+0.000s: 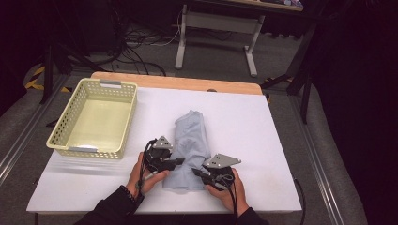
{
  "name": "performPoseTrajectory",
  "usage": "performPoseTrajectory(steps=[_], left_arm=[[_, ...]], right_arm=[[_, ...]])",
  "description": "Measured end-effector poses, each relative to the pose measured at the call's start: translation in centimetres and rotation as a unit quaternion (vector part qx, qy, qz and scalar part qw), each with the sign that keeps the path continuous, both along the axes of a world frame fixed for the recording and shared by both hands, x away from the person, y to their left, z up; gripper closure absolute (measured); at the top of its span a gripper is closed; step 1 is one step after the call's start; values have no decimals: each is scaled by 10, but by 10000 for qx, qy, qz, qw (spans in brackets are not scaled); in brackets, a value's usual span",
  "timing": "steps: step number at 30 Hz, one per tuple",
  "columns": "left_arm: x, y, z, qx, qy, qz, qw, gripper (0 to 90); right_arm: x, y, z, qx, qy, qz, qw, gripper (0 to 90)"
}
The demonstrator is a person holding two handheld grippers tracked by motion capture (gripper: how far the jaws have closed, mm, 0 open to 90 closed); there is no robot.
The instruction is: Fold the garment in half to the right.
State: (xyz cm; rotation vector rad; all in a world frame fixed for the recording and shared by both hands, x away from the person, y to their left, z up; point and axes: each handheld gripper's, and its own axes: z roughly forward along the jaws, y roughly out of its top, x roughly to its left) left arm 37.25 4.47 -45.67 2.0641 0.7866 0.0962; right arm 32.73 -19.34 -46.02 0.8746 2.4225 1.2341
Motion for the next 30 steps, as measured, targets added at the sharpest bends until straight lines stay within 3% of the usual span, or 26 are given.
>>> performPoseTrajectory(steps=[4, 12, 22, 30], left_arm=[[-6, 1, 9, -45, -197, 24, 9998, 705], [-16, 3, 26, -109, -569, -29, 9983, 706], [-19, 5, 33, -137, -717, -40, 9973, 706], [-18, 11, 30, -167, -706, 22, 9974, 706]], right_arm=[[-4, -3, 4, 165, -125, 17, 9998, 762], [-14, -4, 18, 268, -538, 10, 9982, 762], [-17, -4, 21, 368, -673, -13, 9971, 761], [-15, 1, 20, 330, -688, 54, 9971, 759]])
